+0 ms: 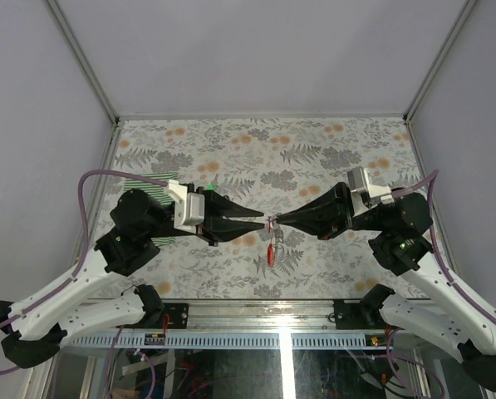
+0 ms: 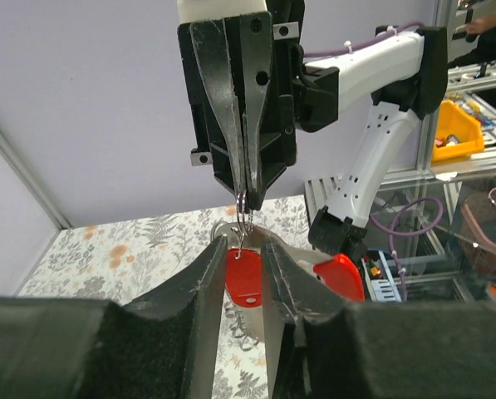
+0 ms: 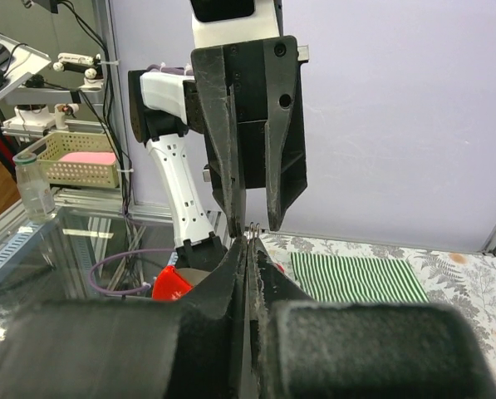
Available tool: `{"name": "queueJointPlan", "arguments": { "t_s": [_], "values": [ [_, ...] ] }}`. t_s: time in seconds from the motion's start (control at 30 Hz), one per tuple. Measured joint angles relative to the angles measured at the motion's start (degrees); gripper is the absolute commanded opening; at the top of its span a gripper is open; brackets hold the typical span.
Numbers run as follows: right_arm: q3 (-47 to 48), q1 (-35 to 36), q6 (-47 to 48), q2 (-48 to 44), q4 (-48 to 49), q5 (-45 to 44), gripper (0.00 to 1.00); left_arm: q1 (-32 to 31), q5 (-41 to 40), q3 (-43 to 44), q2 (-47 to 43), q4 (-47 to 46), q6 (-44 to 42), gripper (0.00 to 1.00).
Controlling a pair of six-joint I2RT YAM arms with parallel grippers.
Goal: Put the keys on the keyring
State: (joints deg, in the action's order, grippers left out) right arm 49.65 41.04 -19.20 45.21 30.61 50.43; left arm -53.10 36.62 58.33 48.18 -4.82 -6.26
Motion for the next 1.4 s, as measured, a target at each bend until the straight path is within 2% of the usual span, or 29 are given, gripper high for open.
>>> {"name": "queueJointPlan", "arguments": {
  "t_s": [0.2,0.37,0.7,0.9,1.17,1.23,1.33,1.4],
  "values": [
    [0.0,0.0,0.6,0.0,-0.8,0.3,0.0,0.0,0.0,-3.1,0.6,-8.3,5.0,0.25],
    [0.3,0.0,0.8,0.0,-1.5,0.3,0.0,0.0,0.1,-3.1,1.6,-10.9,6.3,0.25],
    [0.4,0.0,0.8,0.0,-1.6,0.3,0.0,0.0,0.5,-3.1,3.5,-11.3,6.6,0.21],
    [0.4,0.0,0.8,-0.1,-1.6,0.2,0.0,0.0,0.5,-3.1,3.5,-11.0,6.5,0.15],
    [0.4,0.0,0.8,-0.1,-1.3,0.2,0.0,0.0,0.5,-3.1,3.6,-10.8,6.2,0.14],
    [0.4,0.0,0.8,-0.1,-1.2,0.2,0.0,0.0,0.6,-3.1,3.7,-10.7,6.2,0.11],
    [0.4,0.0,0.8,-0.1,-1.2,0.2,0.0,0.0,1.0,-3.1,3.8,-10.5,6.2,0.0],
    [0.4,0.0,0.8,-0.1,-1.2,0.2,0.0,0.0,1.3,-3.0,3.8,-10.3,6.2,0.0]
  ]
}}
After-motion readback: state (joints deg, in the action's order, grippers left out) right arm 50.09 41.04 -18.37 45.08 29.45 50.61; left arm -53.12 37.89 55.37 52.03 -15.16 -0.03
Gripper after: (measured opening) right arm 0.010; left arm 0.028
